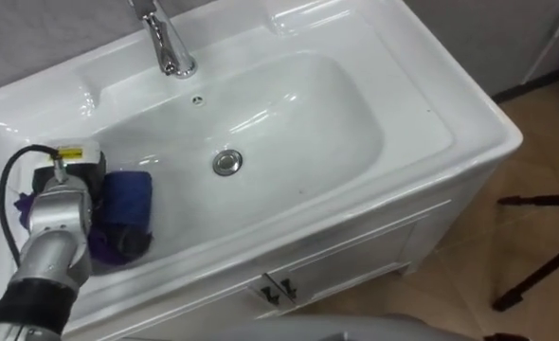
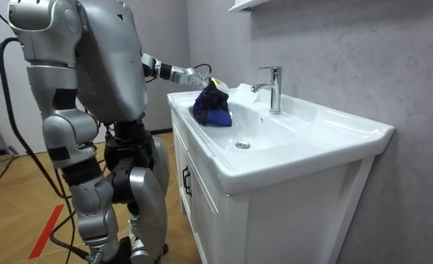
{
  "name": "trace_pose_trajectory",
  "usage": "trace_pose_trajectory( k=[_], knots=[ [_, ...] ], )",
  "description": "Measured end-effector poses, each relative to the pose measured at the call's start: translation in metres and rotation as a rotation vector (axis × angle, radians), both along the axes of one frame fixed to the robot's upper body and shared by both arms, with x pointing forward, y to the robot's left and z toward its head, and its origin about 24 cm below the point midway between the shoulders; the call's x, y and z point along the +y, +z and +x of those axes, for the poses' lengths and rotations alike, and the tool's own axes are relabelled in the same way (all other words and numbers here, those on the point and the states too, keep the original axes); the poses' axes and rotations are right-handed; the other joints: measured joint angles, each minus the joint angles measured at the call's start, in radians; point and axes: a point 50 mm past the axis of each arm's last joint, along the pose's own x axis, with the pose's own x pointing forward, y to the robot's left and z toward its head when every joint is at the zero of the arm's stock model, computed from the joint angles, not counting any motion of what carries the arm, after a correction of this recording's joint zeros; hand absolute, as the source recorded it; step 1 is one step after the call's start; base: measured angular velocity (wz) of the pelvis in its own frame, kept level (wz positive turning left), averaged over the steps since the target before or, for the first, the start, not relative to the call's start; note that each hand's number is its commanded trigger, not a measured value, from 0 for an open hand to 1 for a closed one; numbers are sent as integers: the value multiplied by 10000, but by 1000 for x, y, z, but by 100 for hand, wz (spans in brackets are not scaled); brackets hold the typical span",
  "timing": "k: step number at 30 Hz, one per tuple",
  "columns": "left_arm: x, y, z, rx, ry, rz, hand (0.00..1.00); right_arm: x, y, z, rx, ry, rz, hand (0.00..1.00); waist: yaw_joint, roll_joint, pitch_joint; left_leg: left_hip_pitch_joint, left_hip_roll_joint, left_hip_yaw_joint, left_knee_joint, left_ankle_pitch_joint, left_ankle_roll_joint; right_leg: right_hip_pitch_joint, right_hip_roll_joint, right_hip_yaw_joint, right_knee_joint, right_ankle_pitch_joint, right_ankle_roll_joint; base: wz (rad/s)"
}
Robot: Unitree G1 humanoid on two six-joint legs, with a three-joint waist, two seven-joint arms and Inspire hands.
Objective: Wipe basin
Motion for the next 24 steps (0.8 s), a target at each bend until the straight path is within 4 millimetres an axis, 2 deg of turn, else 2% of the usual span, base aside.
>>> trace_pose_trajectory(
  k=[1,3,4,5,6,8,10,13,16,24],
  knots=[
    [4,4,1,-114,68,124,100,0,0,-1,19,2,-4,0,36,7,-4,3,-1,-33,0,0,0,0,-1,-7,-5,-1,-1,7],
    [30,22,-1,-357,633,798,100,-1,0,-1,-7,-59,20,0,109,6,15,-12,-9,-188,4,0,0,21,-19,-78,-13,-14,-8,11],
    [36,27,-2,-369,693,1039,100,-1,0,-2,-24,-95,31,0,105,8,26,-28,-14,-203,4,0,0,25,-36,-134,-11,-27,-6,26],
    [45,36,-2,-444,759,1454,100,-1,0,-3,-48,-176,30,0,89,1,57,-89,-35,-237,6,0,0,4,-79,-245,-11,-61,23,34],
    [51,44,-1,-581,799,1770,100,-2,0,-4,-110,-384,26,0,80,8,139,-93,-57,-252,8,-1,-1,1,-126,-333,-12,-79,49,33],
    [57,52,1,-826,785,2051,100,-4,1,-7,-198,-727,-19,0,171,-8,195,-124,-114,-369,5,-1,0,8,-202,-485,-13,-143,104,31],
    [58,59,6,-1448,648,2206,100,-4,1,-9,-364,-945,-163,0,217,29,181,-231,-187,-401,23,0,1,3,-308,-632,-8,-207,183,38],
    [60,67,9,-2163,476,2241,100,-4,1,-10,-501,-894,-270,0,451,32,174,-241,-208,-406,24,0,2,-3,-342,-666,-21,-191,202,4],
    [63,77,11,-3090,399,2194,100,-3,0,-10,-704,-873,-196,0,480,36,165,-253,-202,-416,20,-1,2,38,-344,-753,2,-174,196,4],
    [35,113,23,-5721,-1237,2546,100,-1,-1,-15,-572,-630,-127,0,460,110,129,-210,-202,-462,10,-1,2,172,-341,-792,-27,-175,193,1]
  ],
)
